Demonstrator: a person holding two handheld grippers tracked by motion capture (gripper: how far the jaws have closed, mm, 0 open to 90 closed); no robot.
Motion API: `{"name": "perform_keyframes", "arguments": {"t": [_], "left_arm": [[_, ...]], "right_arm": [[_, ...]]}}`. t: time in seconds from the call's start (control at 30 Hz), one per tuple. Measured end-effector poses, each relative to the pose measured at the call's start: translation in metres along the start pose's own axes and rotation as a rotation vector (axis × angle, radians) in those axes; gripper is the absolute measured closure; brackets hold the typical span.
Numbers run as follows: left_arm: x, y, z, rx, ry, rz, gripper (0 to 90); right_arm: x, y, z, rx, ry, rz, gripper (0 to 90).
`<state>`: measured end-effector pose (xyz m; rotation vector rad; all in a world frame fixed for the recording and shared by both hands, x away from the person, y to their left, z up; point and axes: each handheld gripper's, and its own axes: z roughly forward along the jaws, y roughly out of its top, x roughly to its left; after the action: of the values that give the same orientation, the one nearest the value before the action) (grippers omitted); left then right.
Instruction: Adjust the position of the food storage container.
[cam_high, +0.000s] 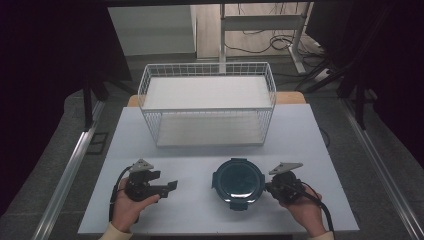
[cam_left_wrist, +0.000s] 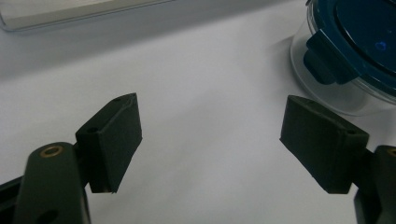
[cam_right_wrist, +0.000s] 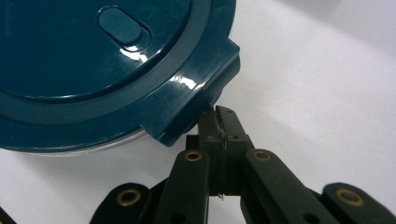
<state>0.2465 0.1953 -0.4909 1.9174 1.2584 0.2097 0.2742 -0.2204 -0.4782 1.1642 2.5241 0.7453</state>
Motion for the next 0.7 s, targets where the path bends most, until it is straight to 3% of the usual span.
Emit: {"name": "perform_keyframes", "arguments": {"t": [0.7], "left_arm": [[0.003,0.001,-0.002,-0.01,0.009,-0.013,20.4]], "right_arm": [[0.025,0.025,0.021,0.007,0.015,-0.056,89.9]]}}
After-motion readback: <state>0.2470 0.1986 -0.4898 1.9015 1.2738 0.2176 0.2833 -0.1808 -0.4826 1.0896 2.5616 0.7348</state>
